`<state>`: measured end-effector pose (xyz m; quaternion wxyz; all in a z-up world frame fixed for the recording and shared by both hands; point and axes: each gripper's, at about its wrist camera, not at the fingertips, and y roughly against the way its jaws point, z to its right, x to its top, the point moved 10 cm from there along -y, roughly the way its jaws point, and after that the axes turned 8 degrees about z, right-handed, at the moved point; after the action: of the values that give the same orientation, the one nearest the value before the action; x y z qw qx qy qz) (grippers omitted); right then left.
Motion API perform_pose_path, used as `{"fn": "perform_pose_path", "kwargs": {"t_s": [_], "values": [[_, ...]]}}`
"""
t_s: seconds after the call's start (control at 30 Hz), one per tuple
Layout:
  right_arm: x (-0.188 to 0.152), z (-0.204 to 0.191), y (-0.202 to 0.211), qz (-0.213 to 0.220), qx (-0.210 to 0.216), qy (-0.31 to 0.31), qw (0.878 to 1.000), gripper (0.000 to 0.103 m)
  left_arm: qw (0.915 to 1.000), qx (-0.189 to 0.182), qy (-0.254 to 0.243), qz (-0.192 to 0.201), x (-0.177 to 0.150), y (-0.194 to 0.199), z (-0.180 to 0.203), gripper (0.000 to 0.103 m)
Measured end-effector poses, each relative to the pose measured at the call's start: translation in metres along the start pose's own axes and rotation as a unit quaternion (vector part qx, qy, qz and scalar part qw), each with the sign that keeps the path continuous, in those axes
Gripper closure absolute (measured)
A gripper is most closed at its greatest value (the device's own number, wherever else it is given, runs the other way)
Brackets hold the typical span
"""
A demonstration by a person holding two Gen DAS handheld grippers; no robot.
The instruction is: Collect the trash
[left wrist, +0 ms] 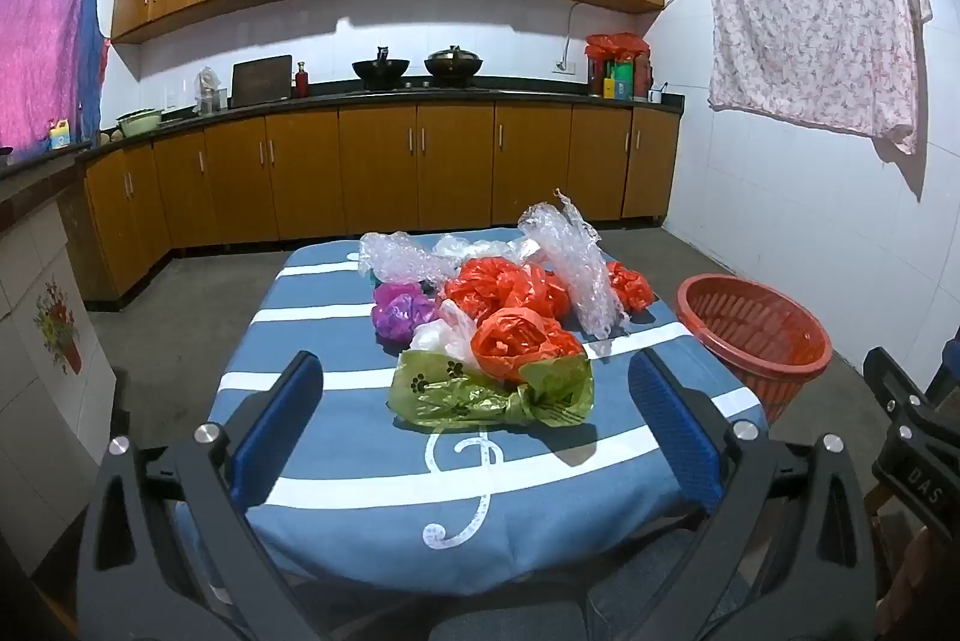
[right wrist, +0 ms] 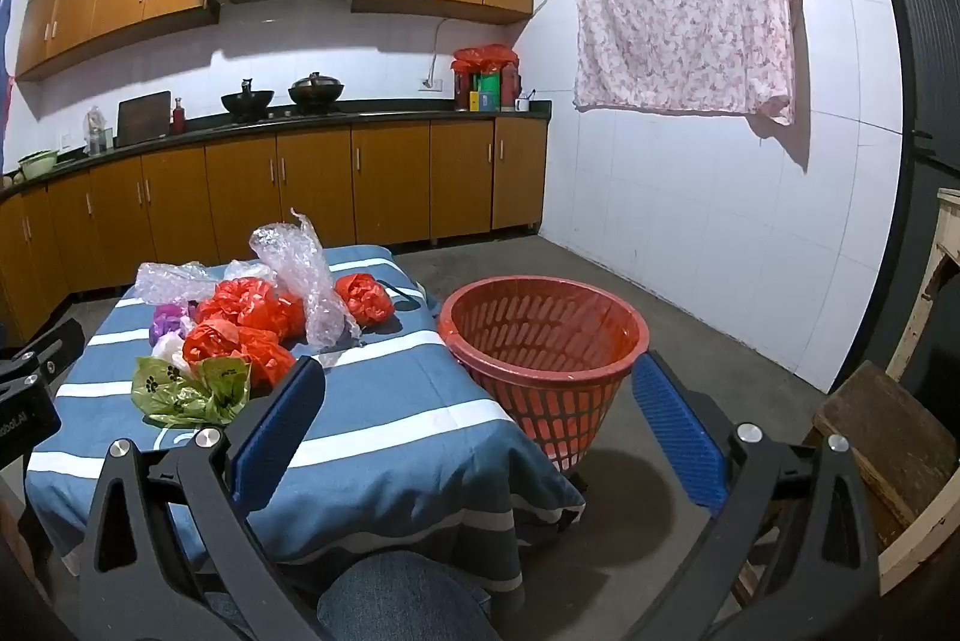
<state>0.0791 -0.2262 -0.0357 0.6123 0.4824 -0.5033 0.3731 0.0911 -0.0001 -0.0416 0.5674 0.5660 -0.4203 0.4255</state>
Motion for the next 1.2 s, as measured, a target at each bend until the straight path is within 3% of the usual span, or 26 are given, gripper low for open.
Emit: {"fn": "perform_pose_path", "kwargs": {"t_s": [1.2], "values": [[-0.0030, -0.0016, -0.0021, -0.003, 0.000, -0.001, 1.000, 0.002, 1.0000, 0.000, 0.001, -0.002, -0.0010, 0.0013, 0.0005, 0.004]]}}
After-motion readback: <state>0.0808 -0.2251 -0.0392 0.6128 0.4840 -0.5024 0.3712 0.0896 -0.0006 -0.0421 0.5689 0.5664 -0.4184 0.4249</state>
